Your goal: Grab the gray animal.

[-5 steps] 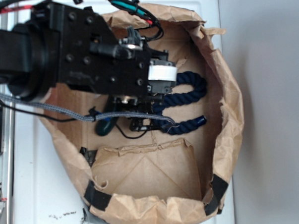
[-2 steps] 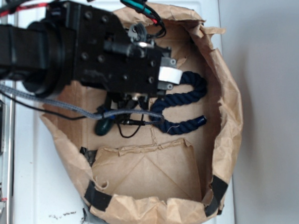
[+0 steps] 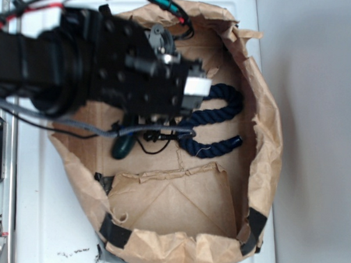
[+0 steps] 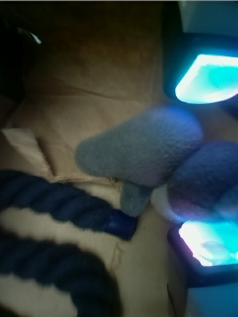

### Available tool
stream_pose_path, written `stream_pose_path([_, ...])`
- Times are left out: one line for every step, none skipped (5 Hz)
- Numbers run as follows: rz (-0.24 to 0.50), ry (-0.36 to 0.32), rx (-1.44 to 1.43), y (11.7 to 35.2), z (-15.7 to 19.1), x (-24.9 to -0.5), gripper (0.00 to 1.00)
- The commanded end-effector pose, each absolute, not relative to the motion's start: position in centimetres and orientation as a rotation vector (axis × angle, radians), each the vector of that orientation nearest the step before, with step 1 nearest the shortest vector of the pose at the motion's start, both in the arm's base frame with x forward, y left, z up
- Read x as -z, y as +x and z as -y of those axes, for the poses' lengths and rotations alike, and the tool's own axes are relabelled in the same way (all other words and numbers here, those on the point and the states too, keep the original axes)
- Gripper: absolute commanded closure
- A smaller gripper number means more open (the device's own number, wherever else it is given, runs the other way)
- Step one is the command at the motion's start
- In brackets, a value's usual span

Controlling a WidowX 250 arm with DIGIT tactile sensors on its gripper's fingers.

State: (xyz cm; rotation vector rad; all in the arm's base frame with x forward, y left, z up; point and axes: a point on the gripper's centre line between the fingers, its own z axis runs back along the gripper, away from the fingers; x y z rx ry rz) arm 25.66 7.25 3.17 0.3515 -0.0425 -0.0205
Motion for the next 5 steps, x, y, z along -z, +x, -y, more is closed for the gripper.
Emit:
stream_pose_path([0.102, 0.389, 0.004, 26.9, -6.2, -2.4, 0.0])
stream_pose_path([0.103, 0.376, -0.02, 27.3, -6.2, -2.5, 1.0])
stream_pose_path([0.1, 0.353, -0.028, 27.8, -6.1, -3.0, 1.0])
stream_pose_path([0.102, 0.342, -0.031, 28.0, -6.0, -3.3, 1.0])
stream_pose_path([0.086, 0.289, -0.023, 28.1, -5.9, -4.9, 1.0])
